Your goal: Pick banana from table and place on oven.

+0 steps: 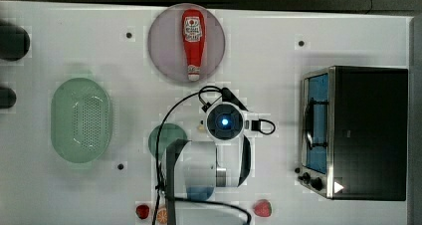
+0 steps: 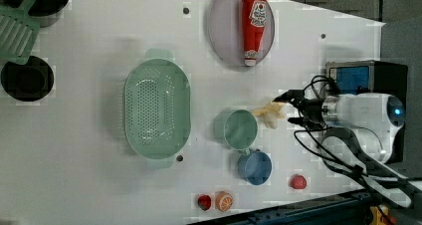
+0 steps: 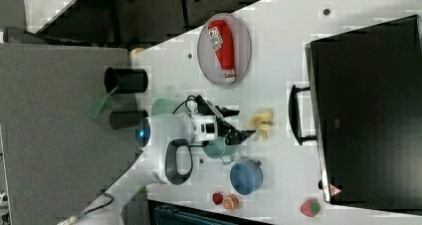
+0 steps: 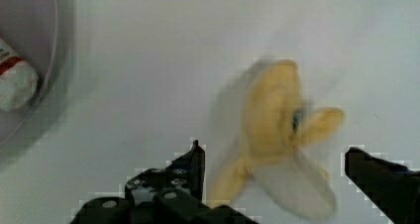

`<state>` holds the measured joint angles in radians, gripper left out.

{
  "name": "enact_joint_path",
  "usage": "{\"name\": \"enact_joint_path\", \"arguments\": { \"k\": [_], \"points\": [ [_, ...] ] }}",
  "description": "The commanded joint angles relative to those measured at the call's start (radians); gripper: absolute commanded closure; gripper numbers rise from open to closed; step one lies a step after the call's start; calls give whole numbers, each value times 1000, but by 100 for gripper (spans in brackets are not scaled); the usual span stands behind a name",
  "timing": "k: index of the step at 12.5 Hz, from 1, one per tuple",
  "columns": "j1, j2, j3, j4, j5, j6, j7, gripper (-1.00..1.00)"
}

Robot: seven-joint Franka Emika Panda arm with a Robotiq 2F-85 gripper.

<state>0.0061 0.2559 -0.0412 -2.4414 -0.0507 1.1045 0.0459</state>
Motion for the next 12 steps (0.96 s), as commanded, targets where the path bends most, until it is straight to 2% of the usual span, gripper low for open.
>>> {"name": "enact_joint_path", "arguments": {
  "k": [1,2,3,7,9,12],
  "points": [
    [-20,50,-7,-23,8,68,4,-100],
    [-19,69,-7,-26,8,91,4,-100],
    [-19,83,-7,-26,8,117,4,-92],
    [-19,96,-6,-26,8,153,4,5],
    [-19,94,-4,-25,8,166,4,47],
    [-18,46,0,-26,8,158,5,47]
  ]
}}
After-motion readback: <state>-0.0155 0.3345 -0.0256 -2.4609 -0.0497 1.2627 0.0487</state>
